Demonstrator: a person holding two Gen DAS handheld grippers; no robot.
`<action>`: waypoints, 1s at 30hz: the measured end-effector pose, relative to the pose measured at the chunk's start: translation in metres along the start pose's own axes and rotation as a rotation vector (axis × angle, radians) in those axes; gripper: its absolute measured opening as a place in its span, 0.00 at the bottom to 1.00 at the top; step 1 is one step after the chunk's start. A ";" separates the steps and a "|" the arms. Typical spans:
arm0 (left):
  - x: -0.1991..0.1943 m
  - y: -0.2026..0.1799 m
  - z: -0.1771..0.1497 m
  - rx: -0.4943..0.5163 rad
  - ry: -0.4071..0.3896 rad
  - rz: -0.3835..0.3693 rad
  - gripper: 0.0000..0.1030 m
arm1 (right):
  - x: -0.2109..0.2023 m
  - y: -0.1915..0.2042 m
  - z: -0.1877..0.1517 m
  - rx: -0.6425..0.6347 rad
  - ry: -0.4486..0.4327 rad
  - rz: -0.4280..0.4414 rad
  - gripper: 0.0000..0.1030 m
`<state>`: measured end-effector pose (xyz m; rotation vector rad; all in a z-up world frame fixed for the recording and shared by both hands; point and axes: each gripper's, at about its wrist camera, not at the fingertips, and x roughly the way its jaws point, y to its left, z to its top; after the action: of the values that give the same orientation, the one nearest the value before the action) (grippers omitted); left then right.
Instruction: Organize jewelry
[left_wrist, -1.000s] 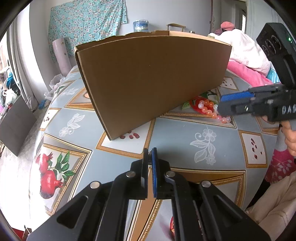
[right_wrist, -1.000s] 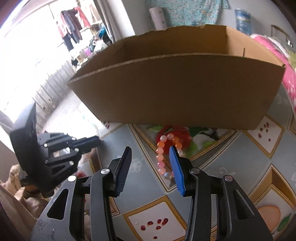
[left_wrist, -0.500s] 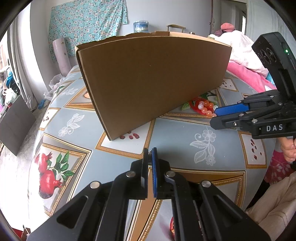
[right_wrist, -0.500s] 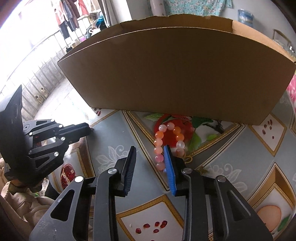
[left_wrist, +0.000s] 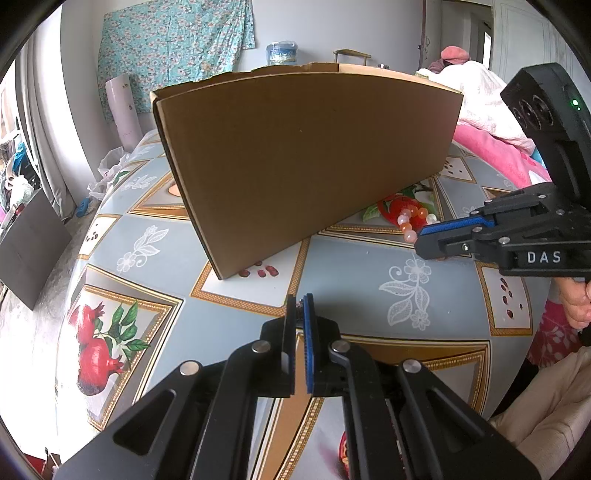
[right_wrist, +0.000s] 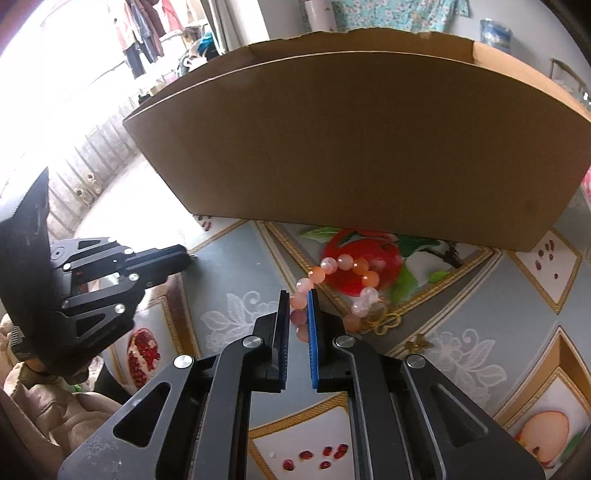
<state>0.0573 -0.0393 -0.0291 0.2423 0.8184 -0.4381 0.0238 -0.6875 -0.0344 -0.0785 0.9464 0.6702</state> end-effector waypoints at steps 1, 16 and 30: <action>0.000 0.000 0.000 0.000 0.000 0.000 0.03 | 0.001 0.001 0.000 -0.003 0.001 0.000 0.07; 0.000 -0.001 0.000 -0.002 -0.001 -0.001 0.03 | -0.001 -0.001 0.006 0.003 -0.011 -0.030 0.38; -0.001 0.000 0.001 -0.005 -0.002 -0.001 0.03 | 0.012 0.005 0.004 -0.002 0.002 0.001 0.38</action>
<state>0.0571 -0.0396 -0.0284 0.2363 0.8177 -0.4374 0.0288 -0.6759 -0.0404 -0.0802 0.9477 0.6716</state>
